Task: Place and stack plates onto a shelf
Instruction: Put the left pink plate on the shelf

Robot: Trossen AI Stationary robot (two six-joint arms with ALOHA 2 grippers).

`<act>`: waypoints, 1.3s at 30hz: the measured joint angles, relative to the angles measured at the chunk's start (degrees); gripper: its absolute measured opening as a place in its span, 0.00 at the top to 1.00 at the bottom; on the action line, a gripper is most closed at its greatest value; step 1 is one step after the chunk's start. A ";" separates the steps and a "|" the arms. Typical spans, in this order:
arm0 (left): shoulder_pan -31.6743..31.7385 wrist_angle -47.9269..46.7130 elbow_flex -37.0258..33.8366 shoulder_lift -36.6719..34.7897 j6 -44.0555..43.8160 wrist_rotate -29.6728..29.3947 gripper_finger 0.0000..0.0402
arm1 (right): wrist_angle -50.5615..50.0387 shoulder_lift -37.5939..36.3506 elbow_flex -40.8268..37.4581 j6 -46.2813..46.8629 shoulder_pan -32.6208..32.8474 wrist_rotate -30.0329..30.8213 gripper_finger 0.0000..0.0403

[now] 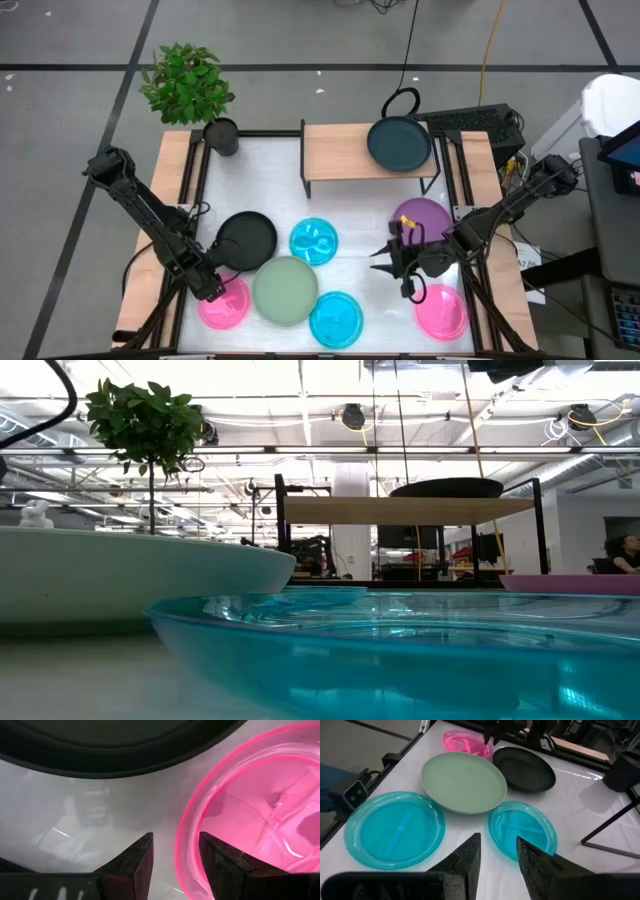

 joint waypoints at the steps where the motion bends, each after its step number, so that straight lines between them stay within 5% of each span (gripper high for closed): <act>1: 0.00 1.11 -0.47 0.00 0.00 0.00 0.59 | 0.07 0.00 0.00 -0.01 -0.18 0.00 0.73; 8: 0.00 7.13 -3.03 -0.15 0.26 0.02 0.61 | 0.57 0.00 0.00 -0.39 -0.84 0.02 0.73; 29: 0.13 5.38 -3.25 -4.66 3.65 0.49 0.97 | 1.02 -0.02 -1.46 -1.28 -0.82 0.00 0.73; 39: 0.13 5.31 -3.25 -4.66 4.33 -1.26 0.99 | 1.24 -0.02 -2.12 -0.84 -0.82 -0.04 0.73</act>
